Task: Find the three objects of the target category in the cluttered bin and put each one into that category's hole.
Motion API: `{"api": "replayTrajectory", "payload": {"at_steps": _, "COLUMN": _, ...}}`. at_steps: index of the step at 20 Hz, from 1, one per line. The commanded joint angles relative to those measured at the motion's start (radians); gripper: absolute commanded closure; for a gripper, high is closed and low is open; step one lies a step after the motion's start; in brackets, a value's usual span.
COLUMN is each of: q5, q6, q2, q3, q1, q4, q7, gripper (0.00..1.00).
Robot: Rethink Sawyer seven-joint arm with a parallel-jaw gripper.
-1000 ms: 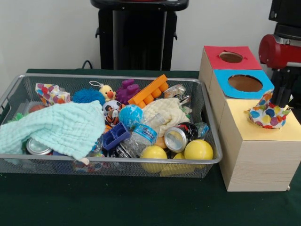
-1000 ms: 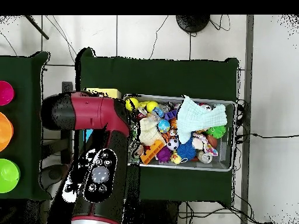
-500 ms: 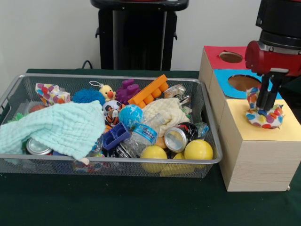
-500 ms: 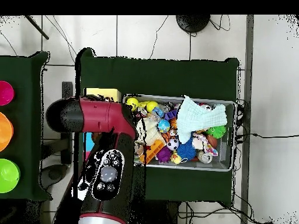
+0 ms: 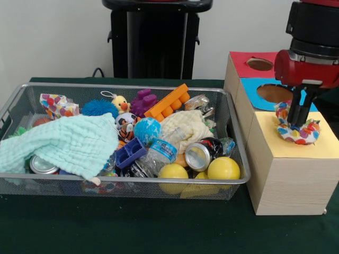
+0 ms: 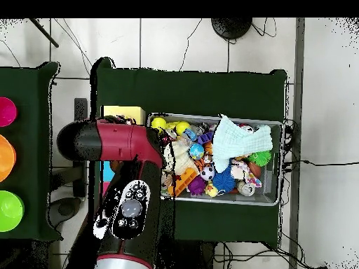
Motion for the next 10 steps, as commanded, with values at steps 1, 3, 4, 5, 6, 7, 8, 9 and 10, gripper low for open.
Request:
{"api": "replayTrajectory", "payload": {"at_steps": 1, "q5": -0.001, "q6": -0.049, "q2": 0.067, "q3": 0.105, "q1": -0.017, "q4": 0.106, "q7": 0.185, "gripper": 1.00}}
{"api": "replayTrajectory", "payload": {"at_steps": 3, "q5": 0.006, "q6": -0.078, "q2": 0.074, "q3": 0.118, "q1": -0.018, "q4": 0.121, "q7": 0.196, "gripper": 1.00}}
{"api": "replayTrajectory", "payload": {"at_steps": 4, "q5": 0.008, "q6": -0.093, "q2": 0.075, "q3": 0.120, "q1": -0.014, "q4": 0.130, "q7": 0.204, "gripper": 1.00}}
{"api": "replayTrajectory", "payload": {"at_steps": 5, "q5": 0.010, "q6": -0.105, "q2": 0.081, "q3": 0.122, "q1": -0.011, "q4": 0.131, "q7": 0.211, "gripper": 1.00}}
{"api": "replayTrajectory", "payload": {"at_steps": 6, "q5": 0.011, "q6": -0.117, "q2": 0.089, "q3": 0.120, "q1": -0.006, "q4": 0.131, "q7": 0.218, "gripper": 1.00}}
{"api": "replayTrajectory", "payload": {"at_steps": 7, "q5": 0.009, "q6": -0.134, "q2": 0.092, "q3": 0.122, "q1": -0.004, "q4": 0.140, "q7": 0.220, "gripper": 1.00}}
{"api": "replayTrajectory", "payload": {"at_steps": 8, "q5": 0.008, "q6": -0.150, "q2": 0.101, "q3": 0.124, "q1": -0.002, "q4": 0.143, "q7": 0.224, "gripper": 1.00}}
{"api": "replayTrajectory", "payload": {"at_steps": 9, "q5": 0.005, "q6": -0.170, "q2": 0.109, "q3": 0.122, "q1": 0.000, "q4": 0.150, "q7": 0.229, "gripper": 1.00}}
{"api": "replayTrajectory", "payload": {"at_steps": 10, "q5": 0.001, "q6": -0.190, "q2": 0.119, "q3": 0.122, "q1": 0.001, "q4": 0.156, "q7": 0.230, "gripper": 1.00}}
